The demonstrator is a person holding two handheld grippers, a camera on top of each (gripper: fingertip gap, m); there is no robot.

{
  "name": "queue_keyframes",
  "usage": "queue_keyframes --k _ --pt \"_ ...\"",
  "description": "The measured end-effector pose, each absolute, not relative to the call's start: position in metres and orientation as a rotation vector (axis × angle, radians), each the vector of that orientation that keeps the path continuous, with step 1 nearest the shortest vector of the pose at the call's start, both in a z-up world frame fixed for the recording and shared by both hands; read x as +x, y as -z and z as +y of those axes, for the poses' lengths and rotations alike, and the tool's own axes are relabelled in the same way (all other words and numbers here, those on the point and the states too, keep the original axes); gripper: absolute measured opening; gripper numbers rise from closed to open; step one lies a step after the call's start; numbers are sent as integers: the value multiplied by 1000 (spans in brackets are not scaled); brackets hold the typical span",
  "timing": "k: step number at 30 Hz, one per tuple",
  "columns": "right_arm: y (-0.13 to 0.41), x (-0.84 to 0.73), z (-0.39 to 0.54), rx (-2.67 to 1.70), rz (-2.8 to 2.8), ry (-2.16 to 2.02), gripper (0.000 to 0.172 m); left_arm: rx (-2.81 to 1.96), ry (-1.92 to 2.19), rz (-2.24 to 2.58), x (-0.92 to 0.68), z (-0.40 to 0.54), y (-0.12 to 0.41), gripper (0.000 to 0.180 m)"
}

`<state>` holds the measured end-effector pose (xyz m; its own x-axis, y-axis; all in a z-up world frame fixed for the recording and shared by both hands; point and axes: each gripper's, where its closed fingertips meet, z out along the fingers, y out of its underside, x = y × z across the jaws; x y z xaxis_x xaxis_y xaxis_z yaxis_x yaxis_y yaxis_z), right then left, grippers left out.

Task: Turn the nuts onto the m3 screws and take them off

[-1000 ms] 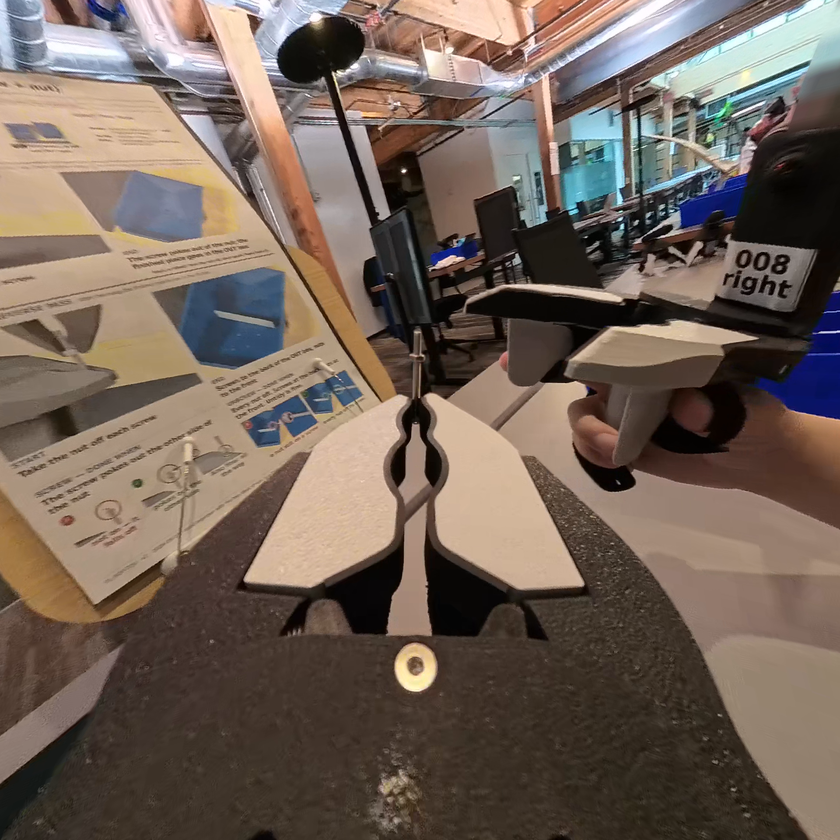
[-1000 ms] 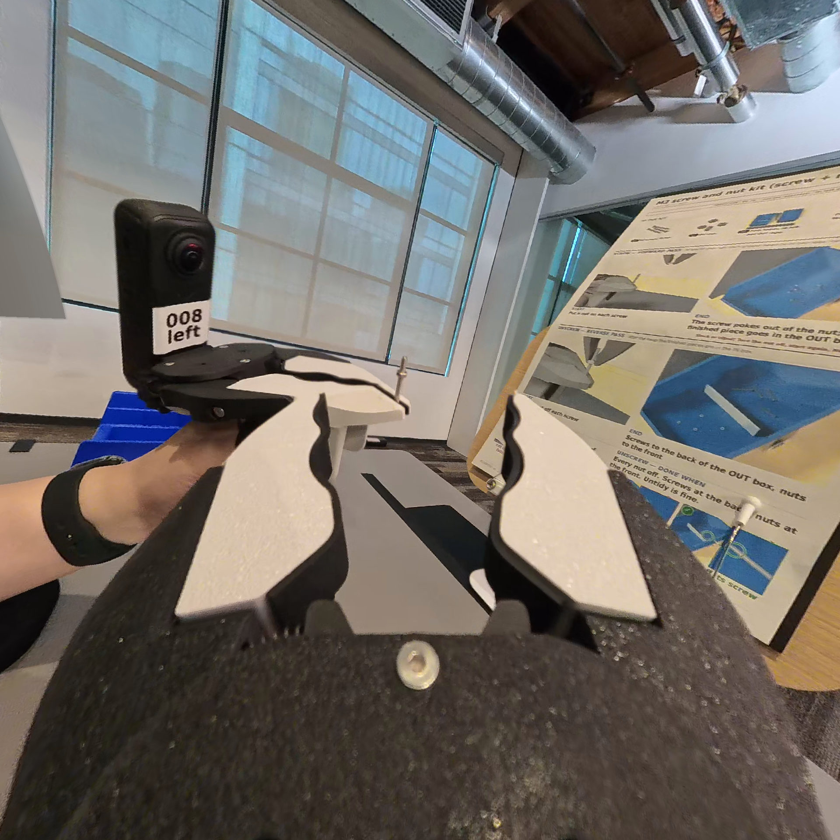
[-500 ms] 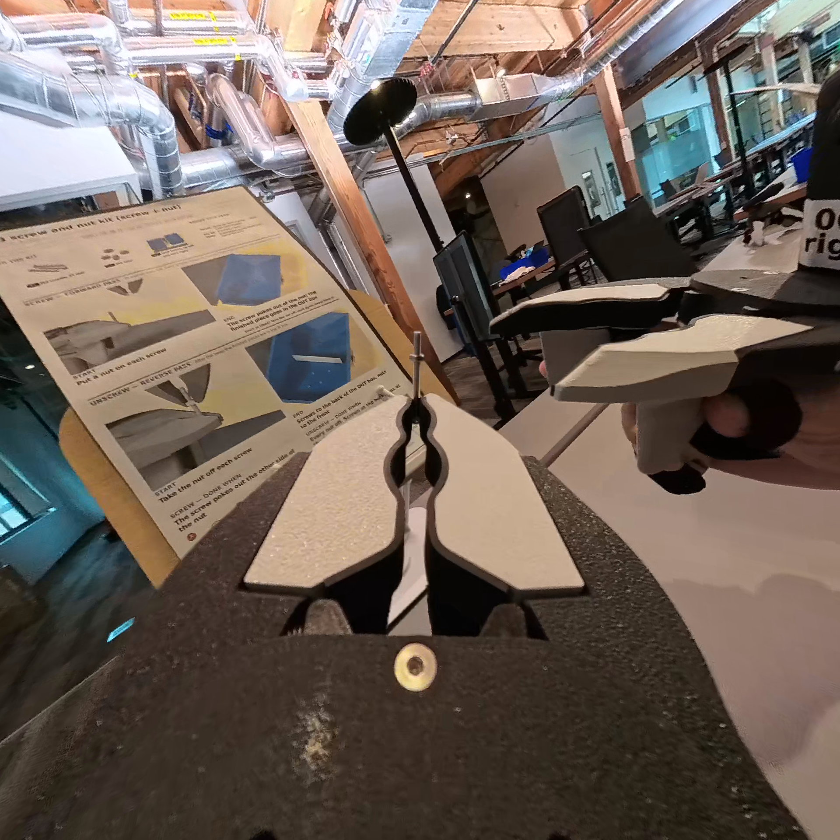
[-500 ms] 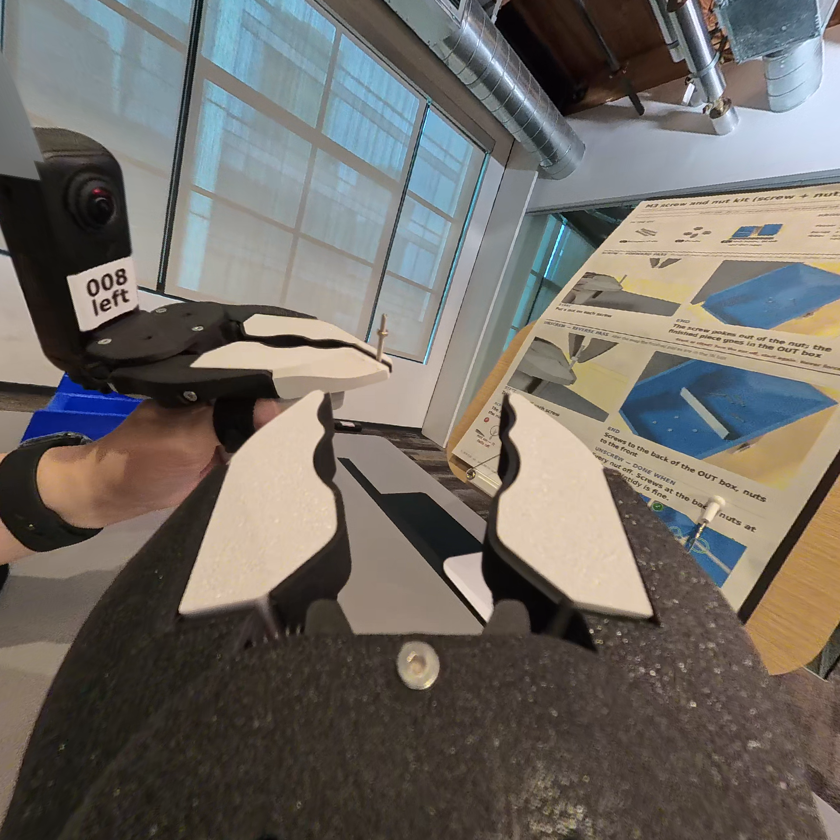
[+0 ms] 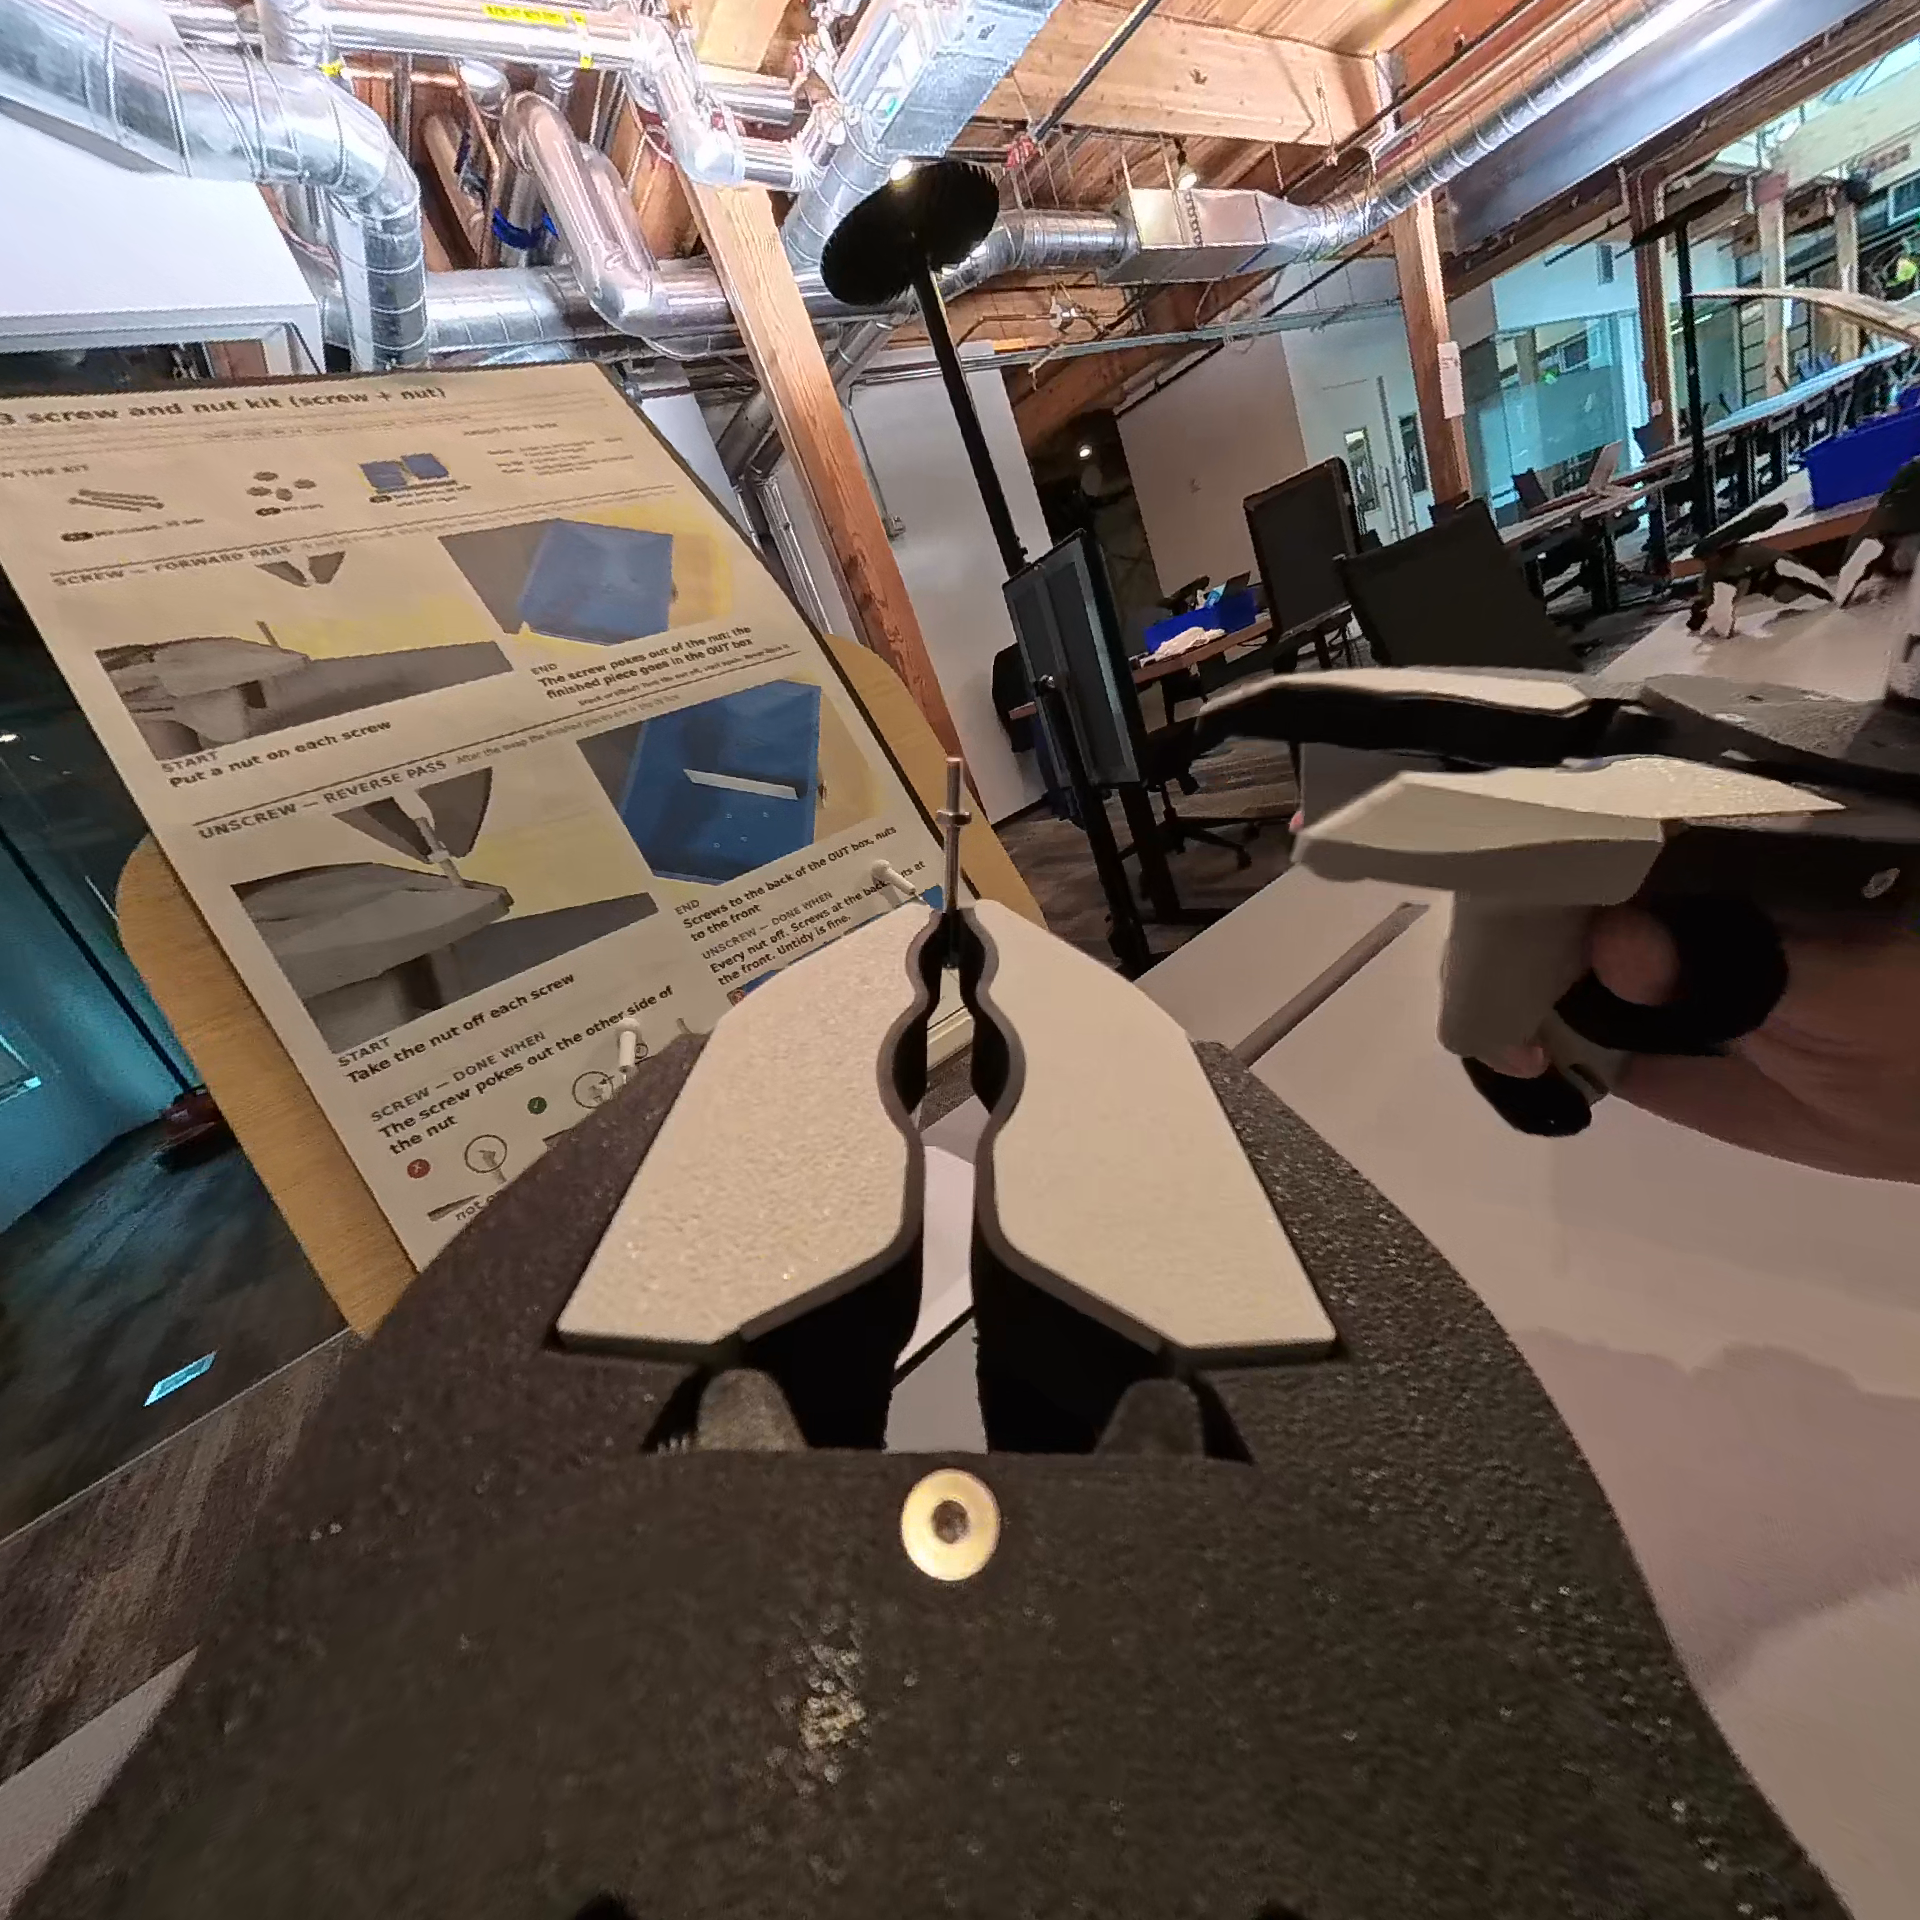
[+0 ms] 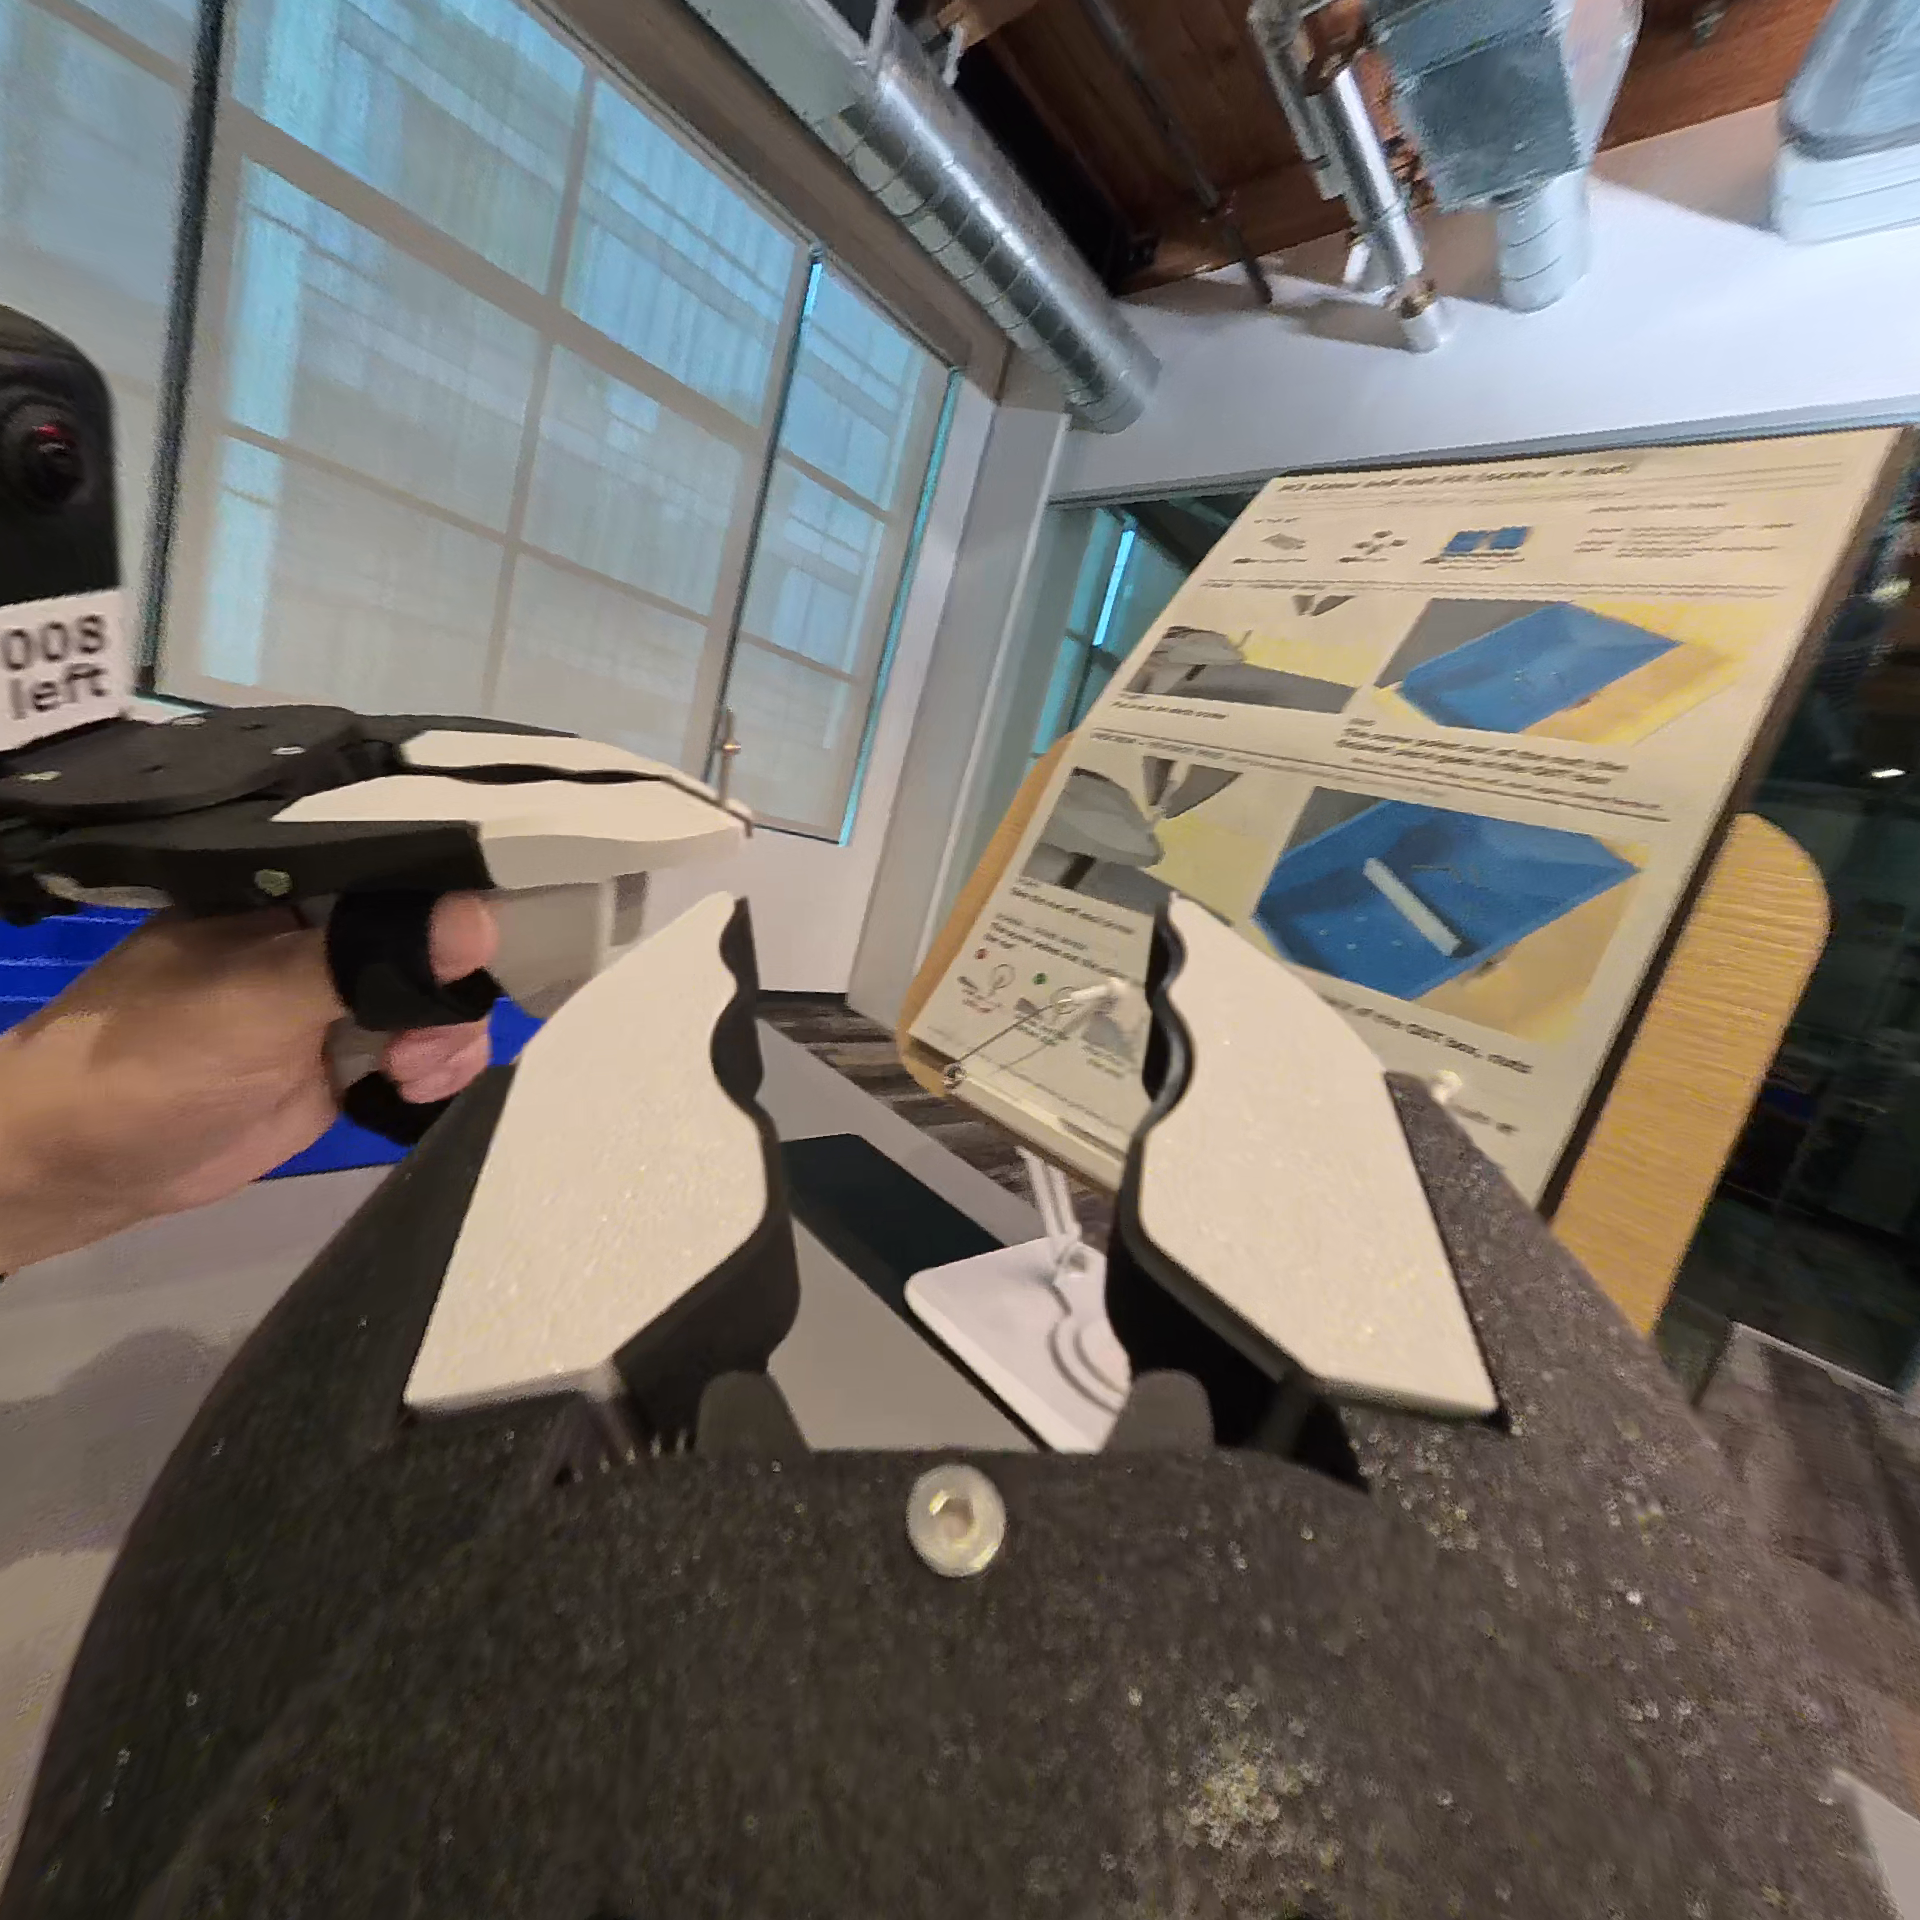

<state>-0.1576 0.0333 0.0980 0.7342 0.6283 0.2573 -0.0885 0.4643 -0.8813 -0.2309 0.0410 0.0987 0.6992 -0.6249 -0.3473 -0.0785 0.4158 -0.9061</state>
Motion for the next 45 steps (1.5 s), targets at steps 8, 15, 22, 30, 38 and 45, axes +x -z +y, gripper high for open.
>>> queue_keyframes --k 8,15,22,30,38,45 --pt "-94 -155 39 -1021 -610 -357 71 -1124 346 767 -224 43 -92 2" --pt "-92 -156 41 -1022 -612 -263 69 -1139 352 762 -223 44 -90 2" --pt "-90 -158 42 -1028 -613 -274 69 -1141 341 790 -216 43 -86 2" --pt "-94 -153 42 -1011 -592 -257 68 -1144 353 776 -219 44 -88 2" --pt "-90 -155 44 -1042 -590 -342 63 -1156 382 771 -218 45 -86 2" --pt "-92 -165 35 -1047 -630 -484 47 -1152 379 788 -213 42 -84 2"
